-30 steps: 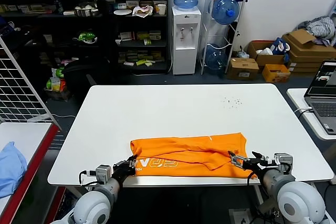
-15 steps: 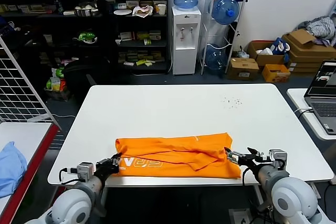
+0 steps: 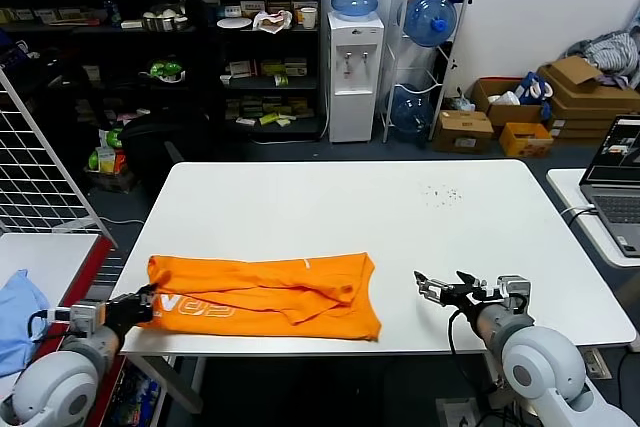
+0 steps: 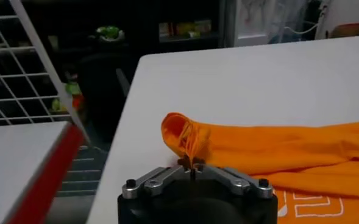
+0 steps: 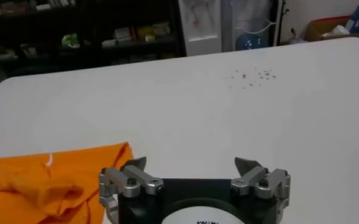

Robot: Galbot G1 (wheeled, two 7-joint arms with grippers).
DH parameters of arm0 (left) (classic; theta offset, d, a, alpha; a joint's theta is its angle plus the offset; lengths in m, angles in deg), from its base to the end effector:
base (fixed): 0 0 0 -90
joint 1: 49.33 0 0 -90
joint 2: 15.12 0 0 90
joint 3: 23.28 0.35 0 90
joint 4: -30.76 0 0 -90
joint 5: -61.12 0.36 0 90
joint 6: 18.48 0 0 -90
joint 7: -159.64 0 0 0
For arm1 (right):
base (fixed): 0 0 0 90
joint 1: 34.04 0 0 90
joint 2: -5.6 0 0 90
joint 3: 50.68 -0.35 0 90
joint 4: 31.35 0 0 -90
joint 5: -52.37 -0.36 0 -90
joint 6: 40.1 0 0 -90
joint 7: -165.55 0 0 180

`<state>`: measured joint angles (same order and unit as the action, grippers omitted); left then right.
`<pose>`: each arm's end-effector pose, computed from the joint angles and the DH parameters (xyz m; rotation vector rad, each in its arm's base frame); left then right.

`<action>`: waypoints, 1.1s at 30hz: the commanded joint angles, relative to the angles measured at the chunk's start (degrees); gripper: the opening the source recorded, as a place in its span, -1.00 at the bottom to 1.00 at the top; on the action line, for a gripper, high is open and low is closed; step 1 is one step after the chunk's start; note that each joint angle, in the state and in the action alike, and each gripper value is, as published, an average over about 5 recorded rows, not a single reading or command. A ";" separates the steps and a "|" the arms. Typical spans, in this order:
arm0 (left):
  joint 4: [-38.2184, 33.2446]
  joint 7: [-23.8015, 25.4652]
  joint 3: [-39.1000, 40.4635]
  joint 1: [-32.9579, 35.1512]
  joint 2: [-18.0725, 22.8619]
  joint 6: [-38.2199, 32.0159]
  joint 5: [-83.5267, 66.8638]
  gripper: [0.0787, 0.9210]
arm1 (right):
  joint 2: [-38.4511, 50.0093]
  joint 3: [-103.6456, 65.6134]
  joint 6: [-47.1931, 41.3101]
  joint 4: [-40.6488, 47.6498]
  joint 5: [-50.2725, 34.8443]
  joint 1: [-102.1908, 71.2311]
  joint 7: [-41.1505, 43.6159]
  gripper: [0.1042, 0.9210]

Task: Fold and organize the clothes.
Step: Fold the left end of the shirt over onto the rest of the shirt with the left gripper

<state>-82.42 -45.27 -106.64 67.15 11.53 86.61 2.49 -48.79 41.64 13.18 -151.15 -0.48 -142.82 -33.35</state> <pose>0.2373 0.1690 -0.2608 0.0022 -2.5384 -0.1954 0.2484 -0.0893 -0.2392 0.1578 -2.5022 -0.1802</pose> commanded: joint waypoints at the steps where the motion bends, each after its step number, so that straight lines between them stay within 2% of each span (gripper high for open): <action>1: 1.95 -0.05 -8.69 7.21 -5.17 -1.52 1.43 -0.94 | -0.53 0.71 0.27 0.57 0.97 0.75 0.59 1.00; 5: -6.23 -4.43 -3.29 3.28 -2.00 0.94 -6.81 -0.94 | -1.36 0.47 0.30 0.55 2.10 0.04 0.53 1.00; 8: -14.61 -11.73 5.77 -5.13 3.35 3.66 -16.81 -0.94 | -2.13 0.50 0.21 0.71 3.02 -0.29 0.28 1.00; 10: -17.82 -16.66 13.82 -13.11 7.42 4.43 -22.71 -0.94 | -2.61 0.39 0.14 0.79 3.57 -0.65 0.04 1.00; 14: -17.68 -22.13 26.48 -26.69 13.78 4.89 -29.93 -0.94 | -3.49 -0.32 0.04 0.71 4.36 -1.78 -0.49 1.00; 18: -13.50 -23.29 33.90 -35.41 18.91 4.92 -31.09 -0.94 | -4.44 -1.08 0.01 0.43 5.14 -3.09 -0.92 1.00; 25: -9.76 -25.07 40.35 -41.91 25.13 4.88 -31.11 -0.94 | -5.17 -1.79 -0.05 0.11 5.50 -3.98 -1.39 1.00; 33: -9.24 -26.54 42.36 -42.56 26.89 4.79 -30.80 -0.94 | -4.97 -1.57 -0.06 0.35 5.20 -3.37 -1.44 1.00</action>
<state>-92.22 -67.83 -73.86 33.86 31.69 90.90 -24.33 -53.36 40.18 13.12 -150.85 4.38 -145.89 -34.65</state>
